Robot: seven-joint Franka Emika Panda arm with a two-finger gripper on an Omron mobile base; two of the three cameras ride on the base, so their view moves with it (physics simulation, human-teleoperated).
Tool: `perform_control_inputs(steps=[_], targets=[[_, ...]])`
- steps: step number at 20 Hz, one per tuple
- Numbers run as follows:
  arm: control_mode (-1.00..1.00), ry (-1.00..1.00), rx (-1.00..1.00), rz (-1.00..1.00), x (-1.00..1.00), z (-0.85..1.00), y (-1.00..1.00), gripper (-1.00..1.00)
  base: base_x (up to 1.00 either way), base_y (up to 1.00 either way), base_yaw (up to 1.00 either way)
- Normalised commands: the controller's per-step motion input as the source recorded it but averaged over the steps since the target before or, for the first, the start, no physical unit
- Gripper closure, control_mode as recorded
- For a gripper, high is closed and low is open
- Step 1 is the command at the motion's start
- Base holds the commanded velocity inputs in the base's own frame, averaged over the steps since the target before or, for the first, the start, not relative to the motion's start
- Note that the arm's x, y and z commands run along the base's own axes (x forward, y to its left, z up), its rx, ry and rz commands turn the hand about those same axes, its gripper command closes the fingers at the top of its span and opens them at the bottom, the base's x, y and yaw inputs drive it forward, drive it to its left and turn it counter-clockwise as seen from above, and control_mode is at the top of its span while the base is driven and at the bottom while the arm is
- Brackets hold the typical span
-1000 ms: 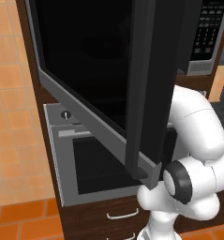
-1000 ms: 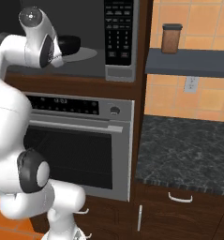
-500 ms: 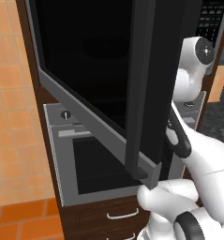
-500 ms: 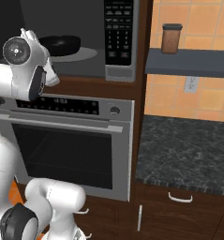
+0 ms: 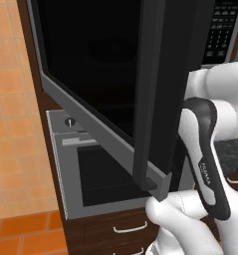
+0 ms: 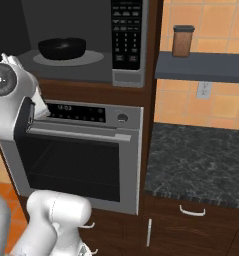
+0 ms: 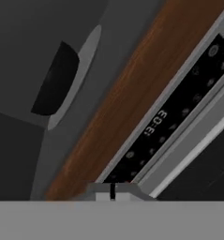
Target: Open the microwave, place the bowl with waffle inside the microwave, then close the microwave door and turn it on.
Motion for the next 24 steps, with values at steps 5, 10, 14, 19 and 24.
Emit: perform_control_inputs(steps=[5, 10, 14, 19, 24], targets=[[-1.0, 0.19, -0.1, 0.13, -0.99, -0.77, 0.04, 1.0, 0.0, 0.0, 0.0], [-1.0, 0.07, -0.19, 0.12, -0.77, -0.95, 0.3, 1.0, 0.0, 0.0, 0.0], [-1.0, 0.0, -0.16, 0.13, -0.34, -0.73, 0.31, 1.0, 0.0, 0.0, 0.0], [-1.0, -0.03, -0.06, 0.28, -0.01, -0.5, 0.09, 1.0, 0.0, 0.0, 0.0], [-1.0, -0.05, -0.07, 0.34, -0.47, -0.29, 0.0, 1.0, 0.0, 0.0, 0.0]])
